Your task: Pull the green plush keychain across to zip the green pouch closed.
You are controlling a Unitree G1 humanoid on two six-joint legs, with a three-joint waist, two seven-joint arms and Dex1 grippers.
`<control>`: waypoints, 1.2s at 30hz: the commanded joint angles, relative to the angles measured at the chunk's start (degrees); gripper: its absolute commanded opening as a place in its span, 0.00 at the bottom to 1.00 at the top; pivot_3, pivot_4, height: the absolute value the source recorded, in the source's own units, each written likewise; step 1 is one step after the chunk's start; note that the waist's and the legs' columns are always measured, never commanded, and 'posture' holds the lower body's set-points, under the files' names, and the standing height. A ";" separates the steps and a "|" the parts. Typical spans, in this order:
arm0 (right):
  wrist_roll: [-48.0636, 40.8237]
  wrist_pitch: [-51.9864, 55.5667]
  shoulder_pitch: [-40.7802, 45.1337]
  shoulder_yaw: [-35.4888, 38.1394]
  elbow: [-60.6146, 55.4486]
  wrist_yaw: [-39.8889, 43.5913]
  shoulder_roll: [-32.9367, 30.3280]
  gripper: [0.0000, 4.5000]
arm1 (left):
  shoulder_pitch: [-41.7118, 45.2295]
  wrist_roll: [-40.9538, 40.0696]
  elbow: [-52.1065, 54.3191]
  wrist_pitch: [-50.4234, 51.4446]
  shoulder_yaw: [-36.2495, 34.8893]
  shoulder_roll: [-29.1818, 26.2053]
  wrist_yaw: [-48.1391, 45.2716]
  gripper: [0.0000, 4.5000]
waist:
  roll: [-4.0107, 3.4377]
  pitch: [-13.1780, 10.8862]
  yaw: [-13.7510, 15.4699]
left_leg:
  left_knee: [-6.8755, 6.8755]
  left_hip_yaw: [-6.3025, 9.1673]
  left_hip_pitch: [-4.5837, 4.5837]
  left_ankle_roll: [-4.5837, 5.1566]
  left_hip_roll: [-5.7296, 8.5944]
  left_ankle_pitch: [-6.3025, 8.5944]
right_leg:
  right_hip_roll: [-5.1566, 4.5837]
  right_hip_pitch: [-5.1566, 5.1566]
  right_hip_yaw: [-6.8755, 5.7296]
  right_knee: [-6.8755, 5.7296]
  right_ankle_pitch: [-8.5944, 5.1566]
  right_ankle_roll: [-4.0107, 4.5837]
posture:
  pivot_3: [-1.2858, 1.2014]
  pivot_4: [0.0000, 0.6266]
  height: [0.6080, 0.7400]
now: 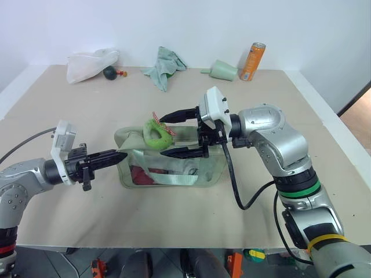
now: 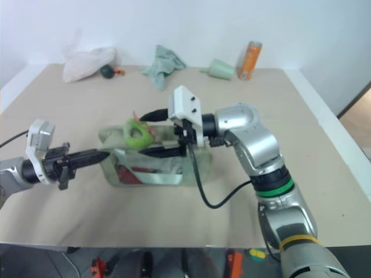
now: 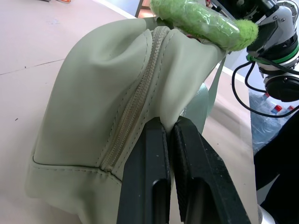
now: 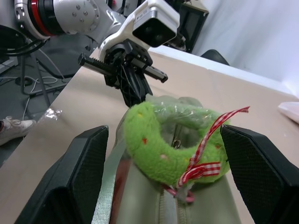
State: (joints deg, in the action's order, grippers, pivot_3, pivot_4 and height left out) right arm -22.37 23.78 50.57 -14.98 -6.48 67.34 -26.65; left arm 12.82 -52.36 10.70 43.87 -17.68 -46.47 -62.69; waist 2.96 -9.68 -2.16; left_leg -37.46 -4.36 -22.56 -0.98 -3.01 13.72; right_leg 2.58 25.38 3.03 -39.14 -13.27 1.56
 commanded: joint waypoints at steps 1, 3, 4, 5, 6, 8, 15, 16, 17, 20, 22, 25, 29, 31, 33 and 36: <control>0.60 -1.25 1.75 0.18 -0.19 0.46 0.38 0.79 | 0.31 -0.61 2.15 0.44 0.26 0.09 0.50 0.00 | 0.00 0.00 0.00 | 0.00 0.00 0.00 0.00 0.00 0.00 | 0.00 0.00 0.00 0.00 0.00 0.00 | 0.52 0.24 1.00; 1.16 -1.67 1.70 -0.10 0.45 0.61 0.42 0.68 | 0.25 -0.65 2.18 0.42 0.18 0.17 0.74 0.00 | 0.00 0.00 0.01 | 0.00 0.00 0.00 0.00 0.00 0.00 | 0.00 0.00 0.00 0.00 0.00 0.00 | 0.52 0.24 1.00; 1.43 -1.92 1.66 -0.22 0.76 0.76 0.42 0.60 | 0.24 -0.67 2.16 0.42 0.18 0.20 0.83 0.00 | 0.00 0.00 0.01 | 0.00 0.00 0.00 0.00 0.01 0.00 | -0.01 0.00 0.00 0.00 0.00 0.00 | 0.52 0.24 1.00; 1.65 -2.12 1.63 -0.31 1.00 0.89 0.43 0.55 | 0.23 -0.67 2.16 0.40 0.19 0.23 0.92 0.00 | 0.00 0.00 0.01 | 0.00 0.00 0.00 0.00 0.01 0.00 | -0.01 -0.01 0.00 0.00 0.00 0.00 | 0.52 0.24 1.00; 1.77 -2.18 1.57 -0.33 1.06 0.99 0.44 0.45 | 0.11 -0.76 2.24 0.42 0.10 0.23 1.00 0.00 | 0.00 0.00 0.01 | -0.01 0.00 0.00 0.00 0.02 0.00 | -0.02 -0.01 0.00 0.00 0.00 0.00 | 0.52 0.24 1.00; 1.91 -2.30 1.52 -0.34 1.15 1.12 0.48 0.32 | -0.05 -0.86 2.35 0.43 -0.02 0.22 1.08 0.00 | 0.00 0.00 0.01 | -0.01 0.00 0.00 0.00 0.02 0.00 | -0.02 -0.01 0.00 0.00 0.00 0.00 | 0.52 0.24 1.00; 2.58 -2.86 1.64 -0.17 2.11 1.47 0.67 0.01 | -0.34 -0.91 2.34 0.35 -0.14 0.39 1.23 0.00 | 0.00 0.00 0.01 | -0.02 0.00 0.00 0.00 0.02 0.00 | -0.02 -0.01 0.00 0.00 0.00 0.00 | 0.52 0.24 1.00; 2.66 -2.91 1.65 -0.16 2.15 1.49 0.66 0.01 | -0.38 -0.95 2.37 0.37 -0.16 0.39 1.25 0.00 | 0.00 0.00 0.01 | -0.02 0.00 0.00 0.00 0.01 0.00 | -0.02 -0.01 0.00 0.00 0.00 0.00 | 0.52 0.24 1.00; 2.70 -2.90 1.67 -0.12 2.19 1.47 0.66 0.01 | -0.42 -0.94 2.38 0.34 -0.15 0.40 1.23 0.00 | 0.00 0.00 0.01 | -0.02 0.00 0.00 0.00 0.02 0.00 | -0.02 -0.01 0.00 0.00 0.00 0.00 | 0.52 0.24 1.00; 2.90 -3.15 1.86 0.38 2.52 1.09 0.66 0.01 | -0.42 -0.93 2.33 0.31 -0.04 0.46 1.22 0.00 | 0.00 0.00 0.01 | -0.01 0.00 0.00 0.00 0.02 0.00 | -0.02 -0.01 0.00 0.00 0.00 0.00 | 0.52 0.24 1.00; 3.33 -3.32 2.52 1.42 3.31 0.35 0.20 0.01 | -0.43 -0.90 2.29 0.32 0.06 0.48 1.17 0.00 | 0.00 0.00 0.01 | -0.02 0.00 0.00 0.00 0.02 0.00 | -0.02 -0.01 0.00 0.00 0.00 0.00 | 0.52 0.24 1.00; 3.75 -3.81 3.73 3.74 5.24 -0.18 -1.73 0.01 | -0.25 -0.80 2.19 0.31 0.29 0.56 1.16 0.00 | 0.00 0.00 0.01 | -0.02 0.00 0.00 0.00 0.02 0.00 | -0.02 -0.01 0.01 0.00 0.00 0.00 | 0.52 0.24 1.00; 5.17 -5.67 3.70 6.80 7.34 -0.01 -7.25 0.01 | -0.06 -0.63 2.11 0.28 0.56 0.77 1.20 0.00 | 0.00 0.00 0.27 | -0.02 0.00 -0.01 0.00 0.07 0.00 | -0.06 -0.02 0.01 0.01 0.00 0.00 | 0.52 0.24 1.00; 7.11 -6.95 2.42 8.31 7.77 0.46 -12.24 0.01 | -0.05 -0.63 2.07 0.30 0.60 0.87 1.16 0.00 | 0.00 0.00 0.38 | -0.01 -0.01 -0.03 0.02 0.11 0.01 | -0.09 -0.01 0.02 0.03 -0.01 0.00 | 0.52 0.24 1.00; 8.46 -7.89 1.17 8.85 7.79 0.62 -16.15 0.01 | -0.01 -0.62 2.02 0.30 0.69 0.98 1.22 0.00 | 0.00 0.00 0.51 | 0.00 0.00 -0.04 0.05 0.17 0.03 | -0.14 -0.01 0.02 0.04 -0.04 -0.01 | 0.52 0.24 1.00; 9.70 -8.45 -1.23 10.15 7.12 1.10 -21.55 0.01 | 0.04 -0.53 1.99 0.26 0.88 1.13 1.31 0.00 | 0.00 0.00 0.51 | 0.00 -0.04 -0.03 0.08 0.21 0.05 | -0.17 -0.01 0.08 0.05 -0.04 -0.02 | 0.52 0.24 1.00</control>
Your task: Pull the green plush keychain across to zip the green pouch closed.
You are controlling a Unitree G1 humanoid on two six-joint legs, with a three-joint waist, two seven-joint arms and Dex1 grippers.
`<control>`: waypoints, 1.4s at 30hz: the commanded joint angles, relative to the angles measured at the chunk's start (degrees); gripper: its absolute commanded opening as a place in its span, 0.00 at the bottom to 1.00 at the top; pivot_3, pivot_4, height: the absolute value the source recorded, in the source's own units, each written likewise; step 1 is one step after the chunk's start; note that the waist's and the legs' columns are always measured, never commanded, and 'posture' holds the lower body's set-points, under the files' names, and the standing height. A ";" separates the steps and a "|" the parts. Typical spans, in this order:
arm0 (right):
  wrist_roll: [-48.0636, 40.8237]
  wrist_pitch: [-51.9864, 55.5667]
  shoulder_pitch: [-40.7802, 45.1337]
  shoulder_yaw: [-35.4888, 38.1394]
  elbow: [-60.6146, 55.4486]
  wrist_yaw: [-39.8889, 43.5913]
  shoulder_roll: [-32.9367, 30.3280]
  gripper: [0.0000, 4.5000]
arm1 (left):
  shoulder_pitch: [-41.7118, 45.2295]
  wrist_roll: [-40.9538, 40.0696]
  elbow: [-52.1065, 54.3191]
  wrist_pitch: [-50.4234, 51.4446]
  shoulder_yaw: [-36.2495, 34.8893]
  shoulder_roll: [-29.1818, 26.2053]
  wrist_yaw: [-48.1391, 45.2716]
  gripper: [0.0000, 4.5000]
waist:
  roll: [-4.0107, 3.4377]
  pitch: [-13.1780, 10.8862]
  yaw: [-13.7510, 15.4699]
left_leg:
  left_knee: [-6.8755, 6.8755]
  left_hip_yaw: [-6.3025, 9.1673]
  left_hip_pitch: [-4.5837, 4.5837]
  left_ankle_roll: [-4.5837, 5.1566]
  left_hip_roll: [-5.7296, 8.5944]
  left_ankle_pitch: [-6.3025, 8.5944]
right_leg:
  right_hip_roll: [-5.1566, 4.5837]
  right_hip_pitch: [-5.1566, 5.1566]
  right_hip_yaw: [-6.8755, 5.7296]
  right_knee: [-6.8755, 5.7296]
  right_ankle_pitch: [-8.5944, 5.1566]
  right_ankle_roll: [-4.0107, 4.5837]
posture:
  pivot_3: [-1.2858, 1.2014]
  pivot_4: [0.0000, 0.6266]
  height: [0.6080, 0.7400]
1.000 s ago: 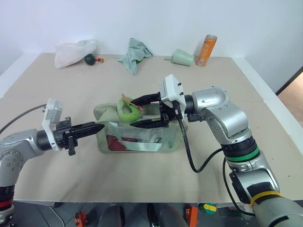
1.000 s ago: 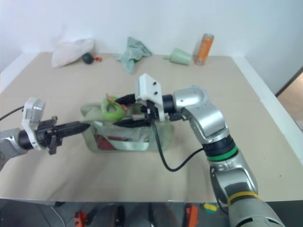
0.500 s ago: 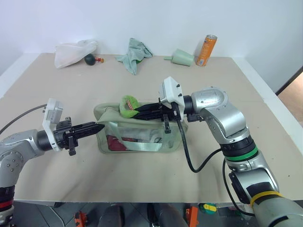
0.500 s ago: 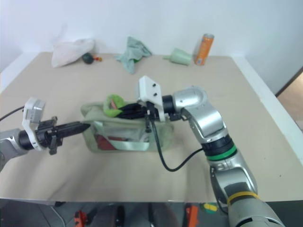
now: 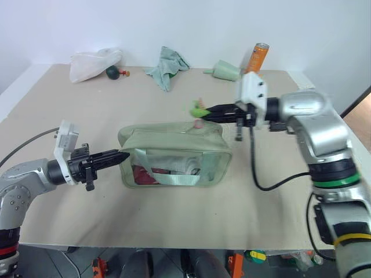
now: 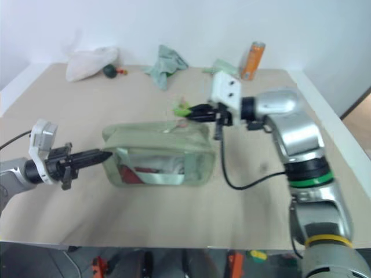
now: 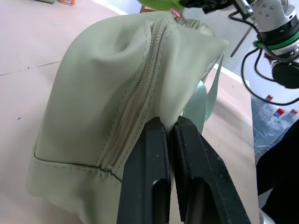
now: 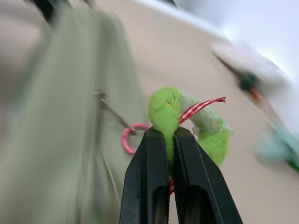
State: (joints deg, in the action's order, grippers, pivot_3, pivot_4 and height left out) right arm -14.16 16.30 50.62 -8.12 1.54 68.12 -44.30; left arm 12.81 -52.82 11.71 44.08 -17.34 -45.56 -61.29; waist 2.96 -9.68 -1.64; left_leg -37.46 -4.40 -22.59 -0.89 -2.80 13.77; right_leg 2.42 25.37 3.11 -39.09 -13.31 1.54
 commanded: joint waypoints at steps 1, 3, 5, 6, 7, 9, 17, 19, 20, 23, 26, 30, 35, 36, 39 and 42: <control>2.02 -0.96 -2.53 3.81 -1.35 0.68 -6.17 0.01 | 0.05 -0.08 0.98 0.04 0.56 0.27 -0.06 0.00 | 0.00 0.00 0.00 | 0.00 -0.01 0.01 0.00 -0.01 0.00 | 0.01 0.00 0.01 0.00 0.00 -0.01 | 0.52 0.24 1.00; 3.63 -0.76 -5.40 4.63 -1.89 1.61 -11.31 0.01 | 0.05 -0.08 0.96 0.05 0.59 0.34 -0.03 0.00 | -0.01 0.00 0.13 | 0.00 0.01 0.02 0.00 0.00 0.00 | 0.01 -0.02 0.00 0.00 0.00 -0.01 | 0.52 0.24 1.00; 6.41 -1.96 -8.66 5.21 -1.34 2.04 -16.85 0.01 | -0.03 -0.09 0.94 0.02 0.61 0.38 -0.04 0.00 | -0.01 -0.01 0.29 | 0.00 0.02 0.02 0.00 0.02 0.00 | -0.01 -0.03 -0.01 0.00 -0.01 -0.03 | 0.52 0.24 1.00; 8.21 -2.48 -10.66 5.54 -0.62 1.47 -19.60 0.01 | -0.29 -0.11 1.01 -0.05 0.55 0.38 -0.08 0.00 | -0.02 -0.01 0.41 | 0.00 0.01 0.02 0.00 0.04 0.00 | -0.03 -0.02 0.00 0.00 -0.02 -0.04 | 0.52 0.24 1.00; 9.27 -2.73 -12.34 5.68 -0.27 0.95 -21.42 0.01 | -0.44 -0.13 1.00 -0.10 0.50 0.37 -0.12 0.00 | -0.02 -0.01 0.39 | 0.00 0.02 0.02 0.01 0.07 0.01 | -0.08 -0.03 -0.01 0.01 -0.04 -0.08 | 0.52 0.24 1.00; 9.33 -2.48 -15.43 5.63 -1.10 0.06 -22.43 0.01 | -0.45 -0.28 0.77 -0.26 0.23 0.55 0.07 0.00 | -0.02 -0.01 0.37 | -0.01 -0.06 0.07 0.05 0.08 0.03 | -0.11 -0.05 0.03 0.01 -0.05 -0.12 | 0.52 0.24 1.00; 10.01 0.18 -22.14 -2.70 -8.08 -6.33 -8.46 0.01 | 1.34 -2.14 -1.59 -0.15 -1.74 1.31 1.40 0.00 | 0.02 0.02 0.12 | -0.09 -0.02 0.17 -0.01 -0.13 -0.05 | 0.10 -0.12 0.04 -0.01 0.05 -0.29 | 0.52 0.24 1.00; 11.56 -0.67 -22.89 -6.29 -6.36 -9.12 -2.38 0.01 | 1.47 -2.35 -1.83 0.07 -1.84 1.08 1.37 0.00 | 0.03 0.02 -0.06 | -0.07 -0.03 0.12 -0.05 -0.13 -0.09 | 0.13 -0.05 0.05 -0.04 0.08 -0.32 | 0.52 0.24 1.00; 12.43 -0.69 -22.60 -7.29 -4.73 -10.89 0.45 0.01 | 1.56 -2.74 -1.89 0.67 -1.95 1.02 1.74 0.00 | 0.05 0.04 -0.14 | -0.04 -0.02 0.18 -0.06 -0.19 -0.09 | 0.21 -0.09 0.06 -0.05 0.08 -0.32 | 0.52 0.24 1.00; 12.71 0.28 -21.47 -6.95 -2.76 -11.42 3.13 0.01 | 1.52 -3.04 -1.75 1.81 -2.03 0.88 2.42 0.00 | 0.06 0.04 -0.54 | -0.04 0.01 0.19 -0.11 -0.27 -0.12 | 0.29 -0.09 0.03 -0.07 0.11 -0.28 | 0.52 0.24 1.00; 11.08 0.88 -20.64 -4.90 -2.67 -9.38 2.64 0.27 | 1.43 -2.79 -1.78 2.36 -2.08 0.79 2.71 0.00 | 0.07 0.04 -0.76 | -0.05 -0.01 0.21 -0.13 -0.28 -0.15 | 0.28 -0.09 0.02 -0.07 0.16 -0.22 | 0.52 0.24 1.00; 8.69 2.58 -19.69 -2.48 -2.59 -6.80 1.21 0.60 | 1.94 -2.25 -2.72 2.78 -1.99 0.74 3.16 0.00 | 0.06 0.04 -0.81 | -0.05 -0.02 0.21 -0.12 -0.27 -0.15 | 0.28 -0.09 0.03 -0.07 0.16 -0.21 | 0.52 0.24 1.00; 5.20 5.18 -17.66 2.76 -2.98 -7.01 0.32 0.98 | 3.69 -3.19 -4.33 4.97 -1.68 1.25 4.45 0.23 | 0.05 0.03 -0.83 | -0.02 -0.01 0.18 -0.11 -0.26 -0.15 | 0.29 -0.06 0.03 -0.06 0.15 -0.19 | 0.52 0.24 1.00; 4.70 5.70 -17.36 3.86 -3.02 -7.66 0.29 1.00 | 4.05 -2.93 -4.37 4.71 -1.76 1.45 4.89 0.31 | 0.05 0.03 -0.83 | -0.02 0.00 0.16 -0.11 -0.26 -0.15 | 0.29 -0.05 0.03 -0.07 0.15 -0.19 | 0.52 0.24 1.00; 1.64 9.02 -18.40 7.58 -3.92 -7.18 -1.27 1.00 | 4.12 -2.93 -3.90 4.96 -2.63 1.37 5.98 0.54 | 0.05 0.03 -0.83 | -0.02 0.00 0.14 -0.11 -0.23 -0.14 | 0.27 -0.05 0.05 -0.06 0.14 -0.19 | 0.52 0.24 1.00; -3.29 11.26 -23.53 11.71 -7.07 -1.89 -5.99 1.00 | 2.82 -4.63 -1.97 6.20 -4.85 -0.09 5.95 0.77 | 0.05 0.03 -0.68 | 0.04 0.01 0.09 -0.08 -0.18 -0.11 | 0.21 -0.04 0.05 -0.02 0.11 -0.16 | 0.52 0.24 1.00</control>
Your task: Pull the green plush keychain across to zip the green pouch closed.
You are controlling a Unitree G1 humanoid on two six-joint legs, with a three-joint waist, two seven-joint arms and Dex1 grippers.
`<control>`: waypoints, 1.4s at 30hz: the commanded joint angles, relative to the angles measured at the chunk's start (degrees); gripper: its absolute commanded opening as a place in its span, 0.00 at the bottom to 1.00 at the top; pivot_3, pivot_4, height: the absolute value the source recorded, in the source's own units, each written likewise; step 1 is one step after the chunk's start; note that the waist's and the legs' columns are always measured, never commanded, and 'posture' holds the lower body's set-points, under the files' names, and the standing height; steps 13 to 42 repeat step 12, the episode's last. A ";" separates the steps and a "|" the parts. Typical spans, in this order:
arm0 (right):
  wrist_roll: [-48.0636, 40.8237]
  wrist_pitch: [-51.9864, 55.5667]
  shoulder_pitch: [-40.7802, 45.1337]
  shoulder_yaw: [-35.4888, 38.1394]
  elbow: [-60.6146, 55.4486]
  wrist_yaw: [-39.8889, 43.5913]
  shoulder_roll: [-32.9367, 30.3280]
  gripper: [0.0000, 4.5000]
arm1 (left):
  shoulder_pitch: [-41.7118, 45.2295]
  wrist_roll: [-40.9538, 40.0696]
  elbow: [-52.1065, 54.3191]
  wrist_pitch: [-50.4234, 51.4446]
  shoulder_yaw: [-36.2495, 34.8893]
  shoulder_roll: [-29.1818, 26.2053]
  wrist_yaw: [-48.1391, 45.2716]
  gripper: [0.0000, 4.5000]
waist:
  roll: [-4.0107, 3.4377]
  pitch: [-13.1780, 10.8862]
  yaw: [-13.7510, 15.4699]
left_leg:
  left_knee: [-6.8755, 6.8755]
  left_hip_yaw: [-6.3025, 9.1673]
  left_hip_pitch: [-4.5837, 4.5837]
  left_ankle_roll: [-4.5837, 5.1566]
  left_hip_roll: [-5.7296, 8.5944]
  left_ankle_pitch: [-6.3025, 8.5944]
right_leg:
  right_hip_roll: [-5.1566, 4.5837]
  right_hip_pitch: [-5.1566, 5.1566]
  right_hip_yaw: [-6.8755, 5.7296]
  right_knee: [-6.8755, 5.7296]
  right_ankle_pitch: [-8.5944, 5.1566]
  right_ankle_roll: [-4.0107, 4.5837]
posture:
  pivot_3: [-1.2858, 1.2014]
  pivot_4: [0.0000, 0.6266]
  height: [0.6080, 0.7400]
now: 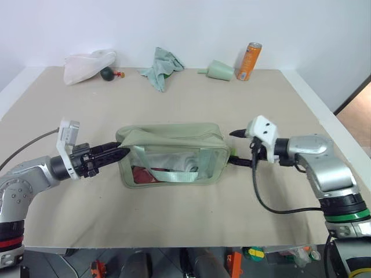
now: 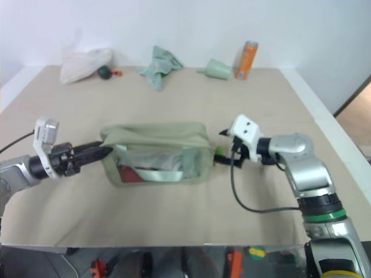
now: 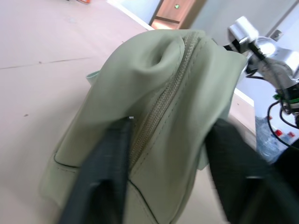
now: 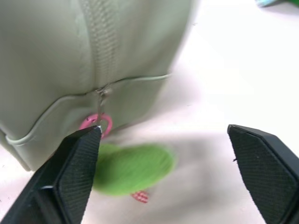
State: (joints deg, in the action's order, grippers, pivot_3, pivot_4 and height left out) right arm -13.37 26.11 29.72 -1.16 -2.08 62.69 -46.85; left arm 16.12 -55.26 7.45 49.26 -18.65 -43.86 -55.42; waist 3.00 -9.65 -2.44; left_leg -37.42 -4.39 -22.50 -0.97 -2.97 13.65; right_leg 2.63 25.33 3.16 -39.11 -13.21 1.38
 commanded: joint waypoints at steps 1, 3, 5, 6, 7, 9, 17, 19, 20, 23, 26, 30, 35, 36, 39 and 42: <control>-5.48 2.70 -3.29 6.67 -3.67 2.97 -3.89 1.00 | -0.98 -2.62 2.47 2.14 -4.09 -2.50 0.47 0.83 | 0.00 0.00 0.15 | 0.00 0.02 -0.02 0.02 0.01 0.03 | -0.02 0.00 -0.02 0.01 -0.05 -0.01 | 0.52 0.24 1.00; -8.07 4.57 -5.36 10.24 -4.12 2.92 -5.22 1.00 | -2.54 -2.69 2.80 3.08 -6.04 -3.77 1.28 0.83 | 0.00 0.00 0.04 | -0.01 0.00 -0.02 0.04 0.01 0.09 | -0.03 0.00 0.00 0.02 -0.10 -0.01 | 0.52 0.24 1.00; -10.25 5.65 -8.07 13.57 -4.47 3.70 -6.53 1.00 | -4.87 -3.02 2.74 3.03 -8.97 -4.78 1.17 0.83 | -0.02 -0.02 -0.17 | 0.00 -0.04 0.01 0.04 0.02 0.09 | -0.03 0.00 0.06 0.02 -0.10 -0.02 | 0.52 0.24 1.00; -11.52 6.15 -9.24 15.45 -4.44 3.80 -6.82 1.00 | -6.10 -2.80 2.34 2.71 -10.52 -5.08 1.11 0.83 | -0.03 -0.02 -0.26 | 0.01 -0.04 0.02 0.04 0.00 0.09 | -0.02 0.00 0.06 0.02 -0.10 -0.02 | 0.52 0.24 1.00; -13.15 7.12 -10.13 17.43 -4.48 3.58 -6.79 1.00 | -7.20 -2.60 0.99 2.98 -11.90 -5.41 1.59 0.83 | -0.03 -0.02 -0.30 | 0.02 -0.04 0.02 0.03 -0.02 0.09 | 0.00 0.01 0.05 0.02 -0.10 -0.02 | 0.52 0.24 1.00; -16.20 8.94 -11.80 20.66 -5.26 2.99 -6.29 1.00 | -9.67 -0.77 -1.14 1.42 -13.72 -5.38 2.11 0.83 | -0.03 -0.02 -0.31 | 0.04 -0.02 0.08 0.03 -0.05 0.08 | 0.03 0.00 0.03 0.00 -0.10 -0.01 | 0.52 0.24 1.00; -18.94 10.61 -13.71 22.68 -6.62 1.96 -5.33 1.00 | -11.87 0.15 -2.57 0.52 -15.08 -4.80 2.14 0.83 | -0.05 -0.03 -0.28 | 0.04 0.01 0.15 0.03 -0.06 0.06 | 0.05 -0.04 -0.03 -0.02 -0.09 -0.01 | 0.52 0.24 1.00; -18.94 10.61 -13.71 22.68 -6.62 1.96 -5.33 1.00 | -11.87 0.15 -2.57 0.52 -15.08 -4.80 2.14 0.83 | -0.05 -0.03 -0.28 | 0.04 0.01 0.15 0.03 -0.06 0.06 | 0.05 -0.04 -0.03 -0.02 -0.09 -0.01 | 0.52 0.24 1.00; -18.94 10.61 -13.71 22.68 -6.62 1.96 -5.33 1.00 | -11.87 0.15 -2.57 0.52 -15.08 -4.80 2.14 0.83 | -0.05 -0.03 -0.28 | 0.04 0.01 0.15 0.03 -0.06 0.06 | 0.05 -0.04 -0.03 -0.02 -0.09 -0.01 | 0.52 0.24 1.00; -18.94 10.61 -13.71 22.68 -6.62 1.96 -5.33 1.00 | -11.87 0.15 -2.57 0.52 -15.08 -4.80 2.14 0.83 | -0.05 -0.03 -0.28 | 0.04 0.01 0.15 0.03 -0.06 0.06 | 0.05 -0.04 -0.03 -0.02 -0.09 -0.01 | 0.52 0.24 1.00; -18.94 10.61 -13.71 22.68 -6.62 1.96 -5.33 1.00 | -11.87 0.15 -2.57 0.52 -15.08 -4.80 2.14 0.83 | -0.05 -0.03 -0.28 | 0.04 0.01 0.15 0.03 -0.06 0.06 | 0.05 -0.04 -0.03 -0.02 -0.09 -0.01 | 0.52 0.24 1.00; -18.94 10.61 -13.71 22.68 -6.62 1.96 -5.33 1.00 | -11.87 0.15 -2.57 0.52 -15.08 -4.80 2.14 0.83 | -0.05 -0.03 -0.28 | 0.04 0.01 0.15 0.03 -0.06 0.06 | 0.05 -0.04 -0.03 -0.02 -0.09 -0.01 | 0.52 0.24 1.00; -18.94 10.61 -13.71 22.68 -6.62 1.96 -5.33 1.00 | -11.87 0.15 -2.57 0.52 -15.08 -4.80 2.14 0.83 | -0.05 -0.03 -0.28 | 0.04 0.01 0.15 0.03 -0.06 0.06 | 0.05 -0.04 -0.03 -0.02 -0.09 -0.01 | 0.52 0.24 1.00; -18.94 10.61 -13.71 22.68 -6.62 1.96 -5.33 1.00 | -11.87 0.15 -2.57 0.52 -15.08 -4.80 2.14 0.83 | -0.05 -0.03 -0.28 | 0.04 0.01 0.15 0.03 -0.06 0.06 | 0.05 -0.04 -0.03 -0.02 -0.09 -0.01 | 0.52 0.24 1.00; -18.94 10.61 -13.71 22.68 -6.62 1.96 -5.33 1.00 | -11.87 0.15 -2.57 0.52 -15.08 -4.80 2.14 0.83 | -0.05 -0.03 -0.28 | 0.04 0.01 0.15 0.03 -0.06 0.06 | 0.05 -0.04 -0.03 -0.02 -0.09 -0.01 | 0.52 0.24 1.00; -18.94 10.61 -13.71 22.68 -6.62 1.96 -5.33 1.00 | -11.87 0.15 -2.57 0.52 -15.08 -4.80 2.14 0.83 | -0.05 -0.03 -0.28 | 0.04 0.01 0.15 0.03 -0.06 0.06 | 0.05 -0.04 -0.03 -0.02 -0.09 -0.01 | 0.52 0.24 1.00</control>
